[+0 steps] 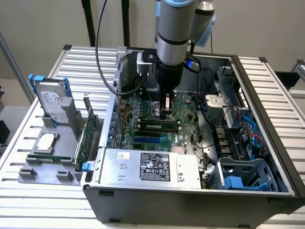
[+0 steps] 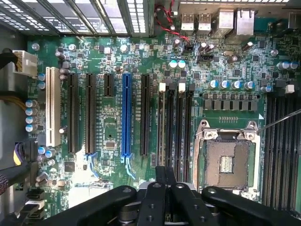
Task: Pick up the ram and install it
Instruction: 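Press down the ram until it locks into place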
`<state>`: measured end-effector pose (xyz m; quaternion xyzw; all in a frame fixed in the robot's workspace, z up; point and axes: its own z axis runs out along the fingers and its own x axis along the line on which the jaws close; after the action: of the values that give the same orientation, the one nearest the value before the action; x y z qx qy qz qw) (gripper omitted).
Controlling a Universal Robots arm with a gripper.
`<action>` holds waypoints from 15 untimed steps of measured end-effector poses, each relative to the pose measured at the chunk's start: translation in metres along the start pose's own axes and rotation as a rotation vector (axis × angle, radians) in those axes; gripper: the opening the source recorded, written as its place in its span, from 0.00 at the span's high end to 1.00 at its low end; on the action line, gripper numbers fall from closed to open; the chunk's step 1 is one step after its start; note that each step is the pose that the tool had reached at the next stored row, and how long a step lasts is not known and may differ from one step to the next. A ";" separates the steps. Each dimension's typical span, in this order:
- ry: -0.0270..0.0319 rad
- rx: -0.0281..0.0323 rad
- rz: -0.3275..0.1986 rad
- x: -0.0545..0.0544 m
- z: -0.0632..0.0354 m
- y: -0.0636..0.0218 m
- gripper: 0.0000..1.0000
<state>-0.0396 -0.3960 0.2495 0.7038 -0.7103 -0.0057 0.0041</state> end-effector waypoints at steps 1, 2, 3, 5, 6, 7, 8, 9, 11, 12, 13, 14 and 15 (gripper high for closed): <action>0.0001 -0.0001 0.000 0.000 -0.0001 0.0000 1.00; 0.0002 -0.0001 0.000 0.000 -0.0001 0.0000 1.00; 0.0002 -0.0002 0.000 0.000 -0.0001 0.0000 1.00; 0.0003 -0.0002 0.000 0.000 -0.0001 0.0000 1.00; 0.0002 -0.0001 0.000 0.000 -0.0001 0.0000 1.00; 0.0002 -0.0001 0.000 0.000 -0.0001 0.0000 1.00; 0.0002 -0.0001 0.000 0.000 -0.0001 0.0000 1.00; 0.0002 -0.0001 0.000 0.000 -0.0001 0.0000 1.00; 0.0002 -0.0002 0.000 0.000 -0.0001 0.0000 1.00; 0.0002 -0.0001 0.000 0.000 -0.0001 0.0000 1.00; 0.0002 -0.0001 0.000 0.000 -0.0001 0.0000 1.00; 0.0003 -0.0002 0.000 0.000 -0.0001 0.0000 1.00; 0.0002 -0.0001 0.000 0.000 -0.0001 0.0000 1.00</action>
<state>-0.0396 -0.3960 0.2496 0.7038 -0.7103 -0.0057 0.0042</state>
